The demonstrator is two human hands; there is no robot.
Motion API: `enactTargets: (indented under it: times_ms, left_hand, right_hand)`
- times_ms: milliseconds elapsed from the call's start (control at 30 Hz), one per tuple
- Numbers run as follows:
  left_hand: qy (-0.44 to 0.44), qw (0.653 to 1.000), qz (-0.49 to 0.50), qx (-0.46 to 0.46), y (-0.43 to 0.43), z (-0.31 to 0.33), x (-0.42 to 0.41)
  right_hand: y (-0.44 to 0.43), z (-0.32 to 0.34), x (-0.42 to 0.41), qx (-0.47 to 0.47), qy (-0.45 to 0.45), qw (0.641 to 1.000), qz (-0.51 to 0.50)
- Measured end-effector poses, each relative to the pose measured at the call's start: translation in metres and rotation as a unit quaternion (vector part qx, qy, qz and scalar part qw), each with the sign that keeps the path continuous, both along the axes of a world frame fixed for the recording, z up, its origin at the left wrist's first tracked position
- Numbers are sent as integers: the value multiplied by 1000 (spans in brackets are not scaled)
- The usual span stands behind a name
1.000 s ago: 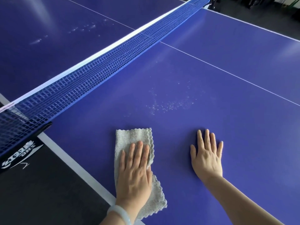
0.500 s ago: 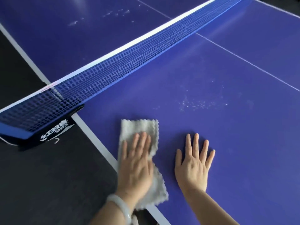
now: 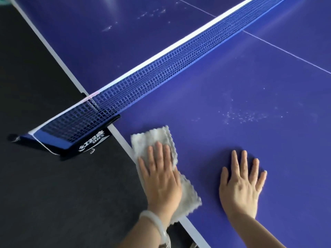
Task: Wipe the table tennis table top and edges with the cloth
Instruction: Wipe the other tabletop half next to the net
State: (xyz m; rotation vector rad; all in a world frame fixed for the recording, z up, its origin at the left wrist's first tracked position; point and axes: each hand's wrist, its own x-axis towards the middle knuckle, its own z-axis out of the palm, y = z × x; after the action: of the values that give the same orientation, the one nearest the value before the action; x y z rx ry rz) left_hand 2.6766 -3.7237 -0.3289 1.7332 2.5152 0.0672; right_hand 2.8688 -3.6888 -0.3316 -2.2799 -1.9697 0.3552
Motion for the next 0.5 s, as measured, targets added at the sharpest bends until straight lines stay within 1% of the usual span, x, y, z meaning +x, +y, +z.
enactTargets:
  times_ms: [67,100,200,267,333,400,500]
  left_hand:
    - [8,999,-36,-12,-5,-3,-2]
    - [16,999,-34,-15,3,-4,-11]
    - [33,998,30,-33,45,-4,-53]
    - [26,996,77,-33,71,-3,-80]
    - [18,994,103,-25,88,-1,-98]
    - [18,993,115,-15,95,0,-104]
    - [-2,989,148,-25,89,1,-89]
  right_hand:
    - [0,0,1,-3,-1,1000,1]
    - [0,0,2,-3,-2,1000,0]
    - [1,0,1,-2,-3,1000,-2]
    - [1,0,1,-4,-13,1000,4]
    - [1,0,1,-10,-25,1000,12]
    - [2,-1,1,-13,-35,999,18]
    - [2,0,-1,-16,-25,999,17]
